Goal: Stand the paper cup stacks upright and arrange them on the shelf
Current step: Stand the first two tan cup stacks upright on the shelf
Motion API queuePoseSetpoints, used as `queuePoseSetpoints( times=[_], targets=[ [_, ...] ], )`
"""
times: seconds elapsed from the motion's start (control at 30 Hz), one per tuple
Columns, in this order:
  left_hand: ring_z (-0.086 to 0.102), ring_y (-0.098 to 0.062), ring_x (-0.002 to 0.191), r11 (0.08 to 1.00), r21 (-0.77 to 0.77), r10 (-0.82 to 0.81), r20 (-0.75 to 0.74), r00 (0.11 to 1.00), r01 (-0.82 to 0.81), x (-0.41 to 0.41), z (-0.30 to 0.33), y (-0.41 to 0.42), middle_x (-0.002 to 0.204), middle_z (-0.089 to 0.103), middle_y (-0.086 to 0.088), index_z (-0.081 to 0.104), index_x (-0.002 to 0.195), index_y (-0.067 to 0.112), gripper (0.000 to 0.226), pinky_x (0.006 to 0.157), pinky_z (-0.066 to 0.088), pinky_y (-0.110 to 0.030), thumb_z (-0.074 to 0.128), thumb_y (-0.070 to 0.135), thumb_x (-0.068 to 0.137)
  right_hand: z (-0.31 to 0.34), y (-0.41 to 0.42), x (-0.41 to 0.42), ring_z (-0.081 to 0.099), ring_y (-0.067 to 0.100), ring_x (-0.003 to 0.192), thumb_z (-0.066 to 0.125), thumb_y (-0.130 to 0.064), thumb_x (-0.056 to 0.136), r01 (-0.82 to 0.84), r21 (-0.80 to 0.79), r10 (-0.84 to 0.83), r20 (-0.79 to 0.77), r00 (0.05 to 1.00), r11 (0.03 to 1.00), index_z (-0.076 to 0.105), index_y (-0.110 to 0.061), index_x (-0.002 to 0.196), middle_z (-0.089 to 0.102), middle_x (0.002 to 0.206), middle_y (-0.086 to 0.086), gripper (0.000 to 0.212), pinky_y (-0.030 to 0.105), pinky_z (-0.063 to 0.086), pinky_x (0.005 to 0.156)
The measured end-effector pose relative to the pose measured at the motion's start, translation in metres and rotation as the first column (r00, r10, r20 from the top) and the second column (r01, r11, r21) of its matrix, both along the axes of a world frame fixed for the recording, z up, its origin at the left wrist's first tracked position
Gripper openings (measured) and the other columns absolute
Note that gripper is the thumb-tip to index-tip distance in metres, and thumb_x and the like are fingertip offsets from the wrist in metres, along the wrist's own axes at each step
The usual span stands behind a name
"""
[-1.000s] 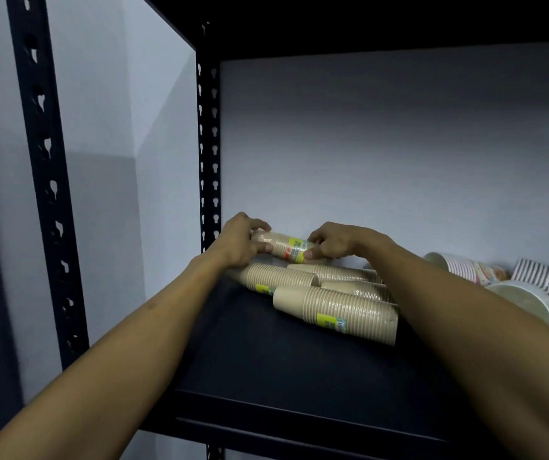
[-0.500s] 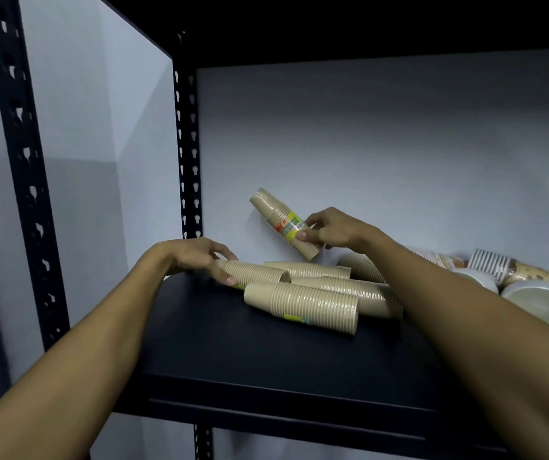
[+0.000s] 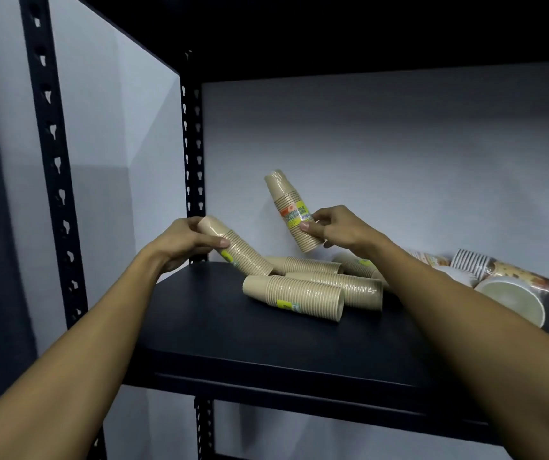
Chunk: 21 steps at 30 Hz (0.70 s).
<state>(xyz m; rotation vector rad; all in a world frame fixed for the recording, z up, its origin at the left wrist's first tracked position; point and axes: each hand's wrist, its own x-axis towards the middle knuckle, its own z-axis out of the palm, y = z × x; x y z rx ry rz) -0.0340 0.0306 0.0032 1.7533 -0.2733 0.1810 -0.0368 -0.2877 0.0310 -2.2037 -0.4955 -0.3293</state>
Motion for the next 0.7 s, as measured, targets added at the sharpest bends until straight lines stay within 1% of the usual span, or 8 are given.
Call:
queuePoseSetpoints(
  times=[0.1, 0.2, 0.23, 0.33, 0.37, 0.43, 0.53, 0.7],
  targets=[
    [0.068, -0.023, 0.108, 0.998, -0.04, 0.038, 0.028, 0.999, -0.037, -0.008, 0.004, -0.005, 0.11, 0.073, -0.012, 0.066, 0.112, 0.0, 0.057, 0.105, 0.047, -0.039, 0.089, 0.009, 0.061, -0.002, 0.0, -0.009, 0.066, 0.02, 0.089, 0.066, -0.035, 0.092, -0.019, 0.041, 0.018, 0.004, 1.0, 0.999, 0.062, -0.004, 0.12, 0.07, 0.107, 0.011, 0.042, 0.033, 0.053, 0.074],
    [0.07, -0.023, 0.104, 0.994, -0.045, 0.101, 0.064, 0.993, -0.098, -0.019, 0.01, -0.006, 0.108, 0.074, -0.011, 0.068, 0.112, 0.0, 0.053, 0.104, 0.048, -0.043, 0.089, 0.014, 0.066, -0.002, -0.001, -0.019, 0.066, 0.019, 0.09, 0.066, -0.038, 0.092, -0.047, 0.109, 0.047, 0.002, 0.999, 0.993, 0.063, -0.006, 0.119, 0.07, 0.104, 0.007, 0.042, 0.033, 0.054, 0.077],
    [0.07, -0.023, 0.102, 0.993, -0.032, 0.113, 0.085, 0.99, -0.111, -0.026, 0.013, -0.008, 0.107, 0.074, -0.01, 0.069, 0.111, 0.002, 0.05, 0.1, 0.05, -0.041, 0.089, 0.017, 0.068, -0.001, -0.002, -0.022, 0.066, 0.019, 0.091, 0.066, -0.038, 0.092, -0.062, 0.134, 0.063, 0.003, 0.998, 0.989, 0.063, -0.007, 0.12, 0.071, 0.104, 0.006, 0.042, 0.033, 0.054, 0.079],
    [0.068, -0.016, 0.092, 0.983, -0.001, 0.182, 0.186, 0.966, -0.185, -0.048, 0.023, -0.019, 0.102, 0.072, -0.003, 0.069, 0.101, 0.014, 0.032, 0.077, 0.053, -0.028, 0.084, 0.019, 0.074, 0.0, -0.003, -0.033, 0.066, 0.015, 0.091, 0.066, -0.037, 0.092, -0.118, 0.187, 0.119, 0.009, 0.993, 0.975, 0.059, -0.009, 0.127, 0.072, 0.105, 0.004, 0.045, 0.037, 0.054, 0.086],
    [0.068, -0.015, 0.091, 0.98, -0.008, 0.196, 0.21, 0.958, -0.199, -0.054, 0.026, -0.023, 0.101, 0.07, -0.002, 0.066, 0.097, 0.018, 0.028, 0.075, 0.053, -0.027, 0.084, 0.018, 0.075, 0.0, -0.003, -0.037, 0.067, 0.015, 0.092, 0.065, -0.036, 0.093, -0.136, 0.2, 0.136, 0.012, 0.991, 0.97, 0.057, -0.01, 0.13, 0.072, 0.107, 0.003, 0.046, 0.037, 0.054, 0.087],
    [0.067, -0.016, 0.09, 0.972, -0.011, 0.23, 0.235, 0.944, -0.234, -0.067, 0.028, -0.029, 0.1, 0.067, -0.002, 0.062, 0.1, 0.021, 0.034, 0.074, 0.054, -0.029, 0.084, 0.019, 0.075, 0.0, -0.002, -0.046, 0.068, 0.017, 0.099, 0.064, -0.035, 0.094, -0.167, 0.209, 0.165, 0.028, 0.986, 0.963, 0.055, -0.013, 0.134, 0.072, 0.11, 0.003, 0.047, 0.039, 0.054, 0.089],
    [0.069, -0.018, 0.087, 0.952, 0.022, 0.289, 0.273, 0.918, -0.306, -0.085, 0.024, -0.033, 0.099, 0.068, -0.005, 0.063, 0.117, 0.017, 0.052, 0.072, 0.057, -0.031, 0.087, 0.026, 0.072, 0.0, 0.005, -0.061, 0.067, 0.021, 0.105, 0.064, -0.035, 0.094, -0.222, 0.225, 0.214, 0.06, 0.975, 0.949, 0.058, -0.014, 0.132, 0.072, 0.113, 0.004, 0.044, 0.037, 0.054, 0.088],
    [0.069, -0.02, 0.094, 0.933, 0.047, 0.325, 0.32, 0.89, -0.357, -0.114, 0.01, -0.031, 0.103, 0.069, -0.007, 0.06, 0.122, 0.021, 0.065, 0.083, 0.058, -0.038, 0.088, 0.041, 0.067, -0.003, 0.029, -0.106, 0.071, 0.02, 0.094, 0.066, -0.037, 0.092, -0.301, 0.218, 0.281, 0.115, 0.953, 0.928, 0.06, -0.011, 0.126, 0.074, 0.105, 0.003, 0.043, 0.037, 0.057, 0.082]
  ],
)
